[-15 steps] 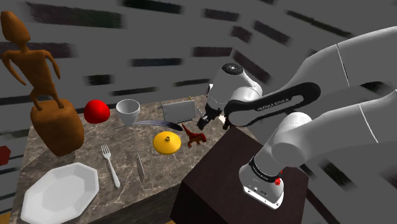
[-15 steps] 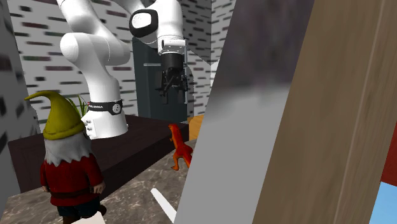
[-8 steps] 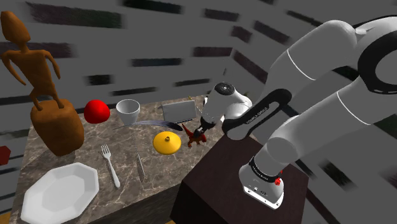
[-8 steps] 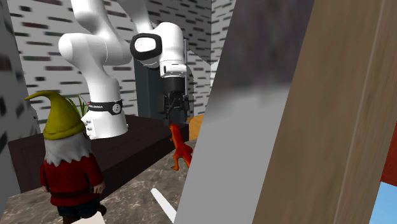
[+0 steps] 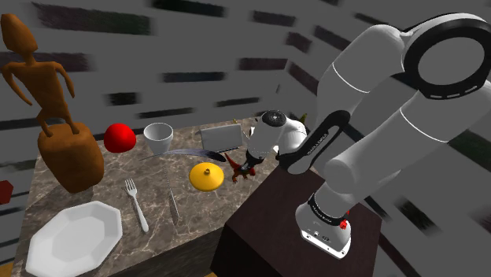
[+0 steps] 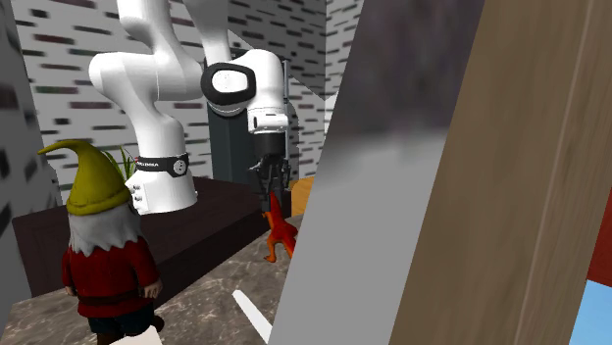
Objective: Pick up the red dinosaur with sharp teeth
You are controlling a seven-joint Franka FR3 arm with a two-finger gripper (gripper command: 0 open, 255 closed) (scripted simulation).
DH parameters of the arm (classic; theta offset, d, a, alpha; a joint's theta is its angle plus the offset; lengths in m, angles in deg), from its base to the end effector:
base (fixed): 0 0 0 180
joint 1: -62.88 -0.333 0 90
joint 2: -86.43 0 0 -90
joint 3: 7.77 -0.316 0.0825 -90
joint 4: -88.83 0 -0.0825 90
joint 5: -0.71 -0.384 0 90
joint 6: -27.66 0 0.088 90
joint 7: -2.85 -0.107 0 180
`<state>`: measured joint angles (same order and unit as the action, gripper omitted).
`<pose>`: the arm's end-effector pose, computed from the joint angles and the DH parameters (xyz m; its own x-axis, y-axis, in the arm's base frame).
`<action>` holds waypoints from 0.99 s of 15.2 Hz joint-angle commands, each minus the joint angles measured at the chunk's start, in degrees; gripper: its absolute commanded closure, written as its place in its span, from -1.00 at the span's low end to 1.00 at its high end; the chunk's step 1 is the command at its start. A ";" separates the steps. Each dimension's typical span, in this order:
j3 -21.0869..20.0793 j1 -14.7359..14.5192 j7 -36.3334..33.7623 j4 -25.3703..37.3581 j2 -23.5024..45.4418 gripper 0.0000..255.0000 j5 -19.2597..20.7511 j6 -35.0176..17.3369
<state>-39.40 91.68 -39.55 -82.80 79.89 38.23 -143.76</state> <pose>0.3054 0.0495 0.1985 0.9899 -0.0361 0.1368 -0.0551 -0.9889 0.1377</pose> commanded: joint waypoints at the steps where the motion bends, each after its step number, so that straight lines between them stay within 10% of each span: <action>1: -0.41 0.58 -0.66 0.08 0.28 1.00 0.87 -0.12; 8: 0.16 -0.18 0.46 -0.15 -0.13 1.00 -0.44 -0.03; 11: 6.86 -10.75 11.26 -1.80 -4.86 1.00 -14.89 2.70; 15: 13.25 -19.50 17.68 -2.44 -10.47 1.00 -23.24 7.84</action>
<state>-27.60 74.26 -23.52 -85.13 70.85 17.21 -137.31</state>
